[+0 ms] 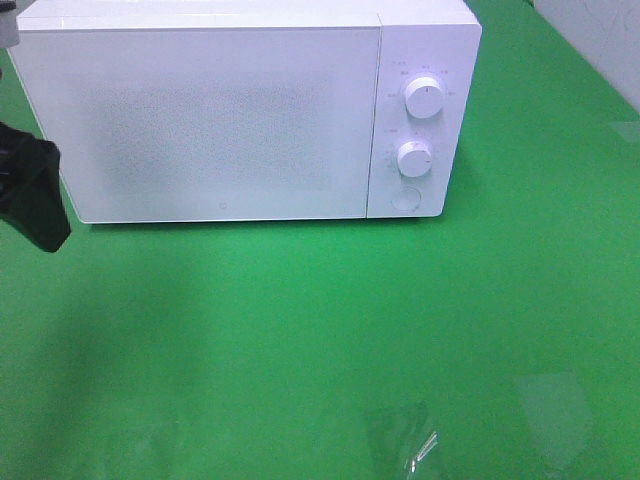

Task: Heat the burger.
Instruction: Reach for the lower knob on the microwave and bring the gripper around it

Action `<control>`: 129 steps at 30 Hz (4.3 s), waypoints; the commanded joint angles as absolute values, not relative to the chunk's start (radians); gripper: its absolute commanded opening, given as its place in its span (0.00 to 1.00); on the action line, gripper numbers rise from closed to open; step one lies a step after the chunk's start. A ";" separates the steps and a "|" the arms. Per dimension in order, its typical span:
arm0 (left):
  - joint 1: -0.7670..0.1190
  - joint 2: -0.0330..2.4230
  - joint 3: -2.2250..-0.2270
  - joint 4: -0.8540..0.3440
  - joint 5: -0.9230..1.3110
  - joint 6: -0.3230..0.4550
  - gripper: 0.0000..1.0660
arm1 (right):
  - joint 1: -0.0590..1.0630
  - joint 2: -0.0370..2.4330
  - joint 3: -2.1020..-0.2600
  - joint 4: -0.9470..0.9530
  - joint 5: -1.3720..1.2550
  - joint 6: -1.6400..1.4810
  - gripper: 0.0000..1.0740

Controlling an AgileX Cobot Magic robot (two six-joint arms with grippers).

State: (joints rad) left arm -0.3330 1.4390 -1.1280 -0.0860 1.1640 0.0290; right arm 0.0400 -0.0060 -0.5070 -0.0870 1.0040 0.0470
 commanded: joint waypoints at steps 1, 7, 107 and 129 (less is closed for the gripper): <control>-0.331 1.397 -1.078 -0.070 1.173 0.000 0.91 | 0.034 -0.029 -0.507 -0.089 1.003 0.041 0.70; -0.331 1.245 -0.905 -0.055 1.143 -0.019 0.91 | 0.034 -0.029 -0.507 -0.089 1.003 0.041 0.70; -0.023 -0.029 -0.498 -0.073 1.035 0.083 0.91 | 0.035 0.005 -0.533 -0.094 0.946 0.032 0.74; -0.023 -0.029 -0.498 -0.073 1.035 0.083 0.91 | 0.035 0.457 -0.542 -0.089 0.416 0.035 0.65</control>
